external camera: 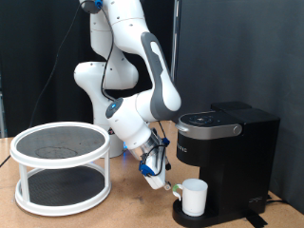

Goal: Make a cup of coffee with the keurig machine

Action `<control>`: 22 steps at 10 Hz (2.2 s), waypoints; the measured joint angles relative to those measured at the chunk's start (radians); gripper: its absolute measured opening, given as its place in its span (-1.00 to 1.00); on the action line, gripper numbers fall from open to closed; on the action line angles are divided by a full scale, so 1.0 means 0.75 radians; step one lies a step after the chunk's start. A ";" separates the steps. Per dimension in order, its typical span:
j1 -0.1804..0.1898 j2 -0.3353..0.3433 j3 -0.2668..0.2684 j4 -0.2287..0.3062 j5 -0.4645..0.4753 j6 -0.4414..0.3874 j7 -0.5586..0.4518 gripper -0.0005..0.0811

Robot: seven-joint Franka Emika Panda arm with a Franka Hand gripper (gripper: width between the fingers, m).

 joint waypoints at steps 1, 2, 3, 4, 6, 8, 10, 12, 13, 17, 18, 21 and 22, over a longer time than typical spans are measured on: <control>-0.008 -0.036 -0.001 -0.023 0.007 -0.012 -0.003 0.81; -0.010 -0.081 0.000 -0.051 0.012 -0.013 -0.003 0.81; -0.010 -0.078 0.000 -0.050 0.011 -0.013 -0.003 0.81; -0.012 -0.081 -0.001 -0.060 0.005 -0.033 -0.015 0.81; -0.026 -0.139 -0.005 -0.126 0.003 -0.141 -0.048 0.81; -0.037 -0.244 -0.012 -0.197 0.051 -0.245 -0.101 0.81; -0.037 -0.367 -0.017 -0.250 0.170 -0.285 -0.168 0.81; -0.039 -0.484 -0.032 -0.277 0.164 -0.353 -0.143 0.81; -0.041 -0.540 -0.048 -0.282 0.132 -0.405 -0.108 0.81; -0.053 -0.643 -0.084 -0.278 0.036 -0.527 -0.049 0.81; -0.051 -0.665 -0.086 -0.265 0.039 -0.562 -0.055 0.81; -0.051 -0.798 -0.108 -0.246 0.010 -0.774 0.006 0.81; -0.052 -0.848 -0.117 -0.244 -0.010 -0.847 0.037 0.81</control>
